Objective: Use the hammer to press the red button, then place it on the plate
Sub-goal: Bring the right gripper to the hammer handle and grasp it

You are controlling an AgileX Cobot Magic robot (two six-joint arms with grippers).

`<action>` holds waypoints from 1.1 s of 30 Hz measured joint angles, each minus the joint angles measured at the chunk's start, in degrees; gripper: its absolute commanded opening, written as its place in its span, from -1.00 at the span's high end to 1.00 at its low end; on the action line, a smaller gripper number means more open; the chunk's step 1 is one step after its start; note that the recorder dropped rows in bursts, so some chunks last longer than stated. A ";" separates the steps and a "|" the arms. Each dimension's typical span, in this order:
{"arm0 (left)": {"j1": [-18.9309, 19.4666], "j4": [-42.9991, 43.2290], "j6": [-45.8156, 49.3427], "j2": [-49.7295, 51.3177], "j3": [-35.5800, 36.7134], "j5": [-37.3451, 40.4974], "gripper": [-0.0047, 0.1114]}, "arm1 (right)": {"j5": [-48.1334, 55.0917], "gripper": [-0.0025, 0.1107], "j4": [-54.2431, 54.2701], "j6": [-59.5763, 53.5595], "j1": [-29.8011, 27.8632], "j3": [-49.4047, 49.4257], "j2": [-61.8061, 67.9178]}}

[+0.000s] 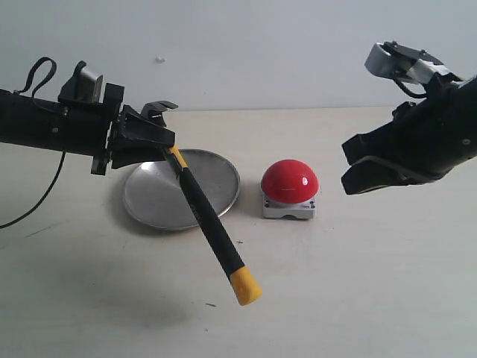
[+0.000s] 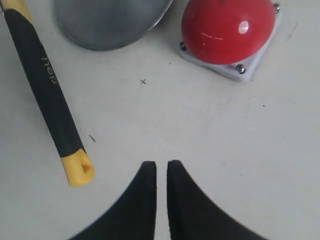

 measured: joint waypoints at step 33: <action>-0.09 0.22 0.33 0.00 0.00 -0.10 0.92 | -22.62 -0.08 11.77 -15.91 25.06 -0.98 16.73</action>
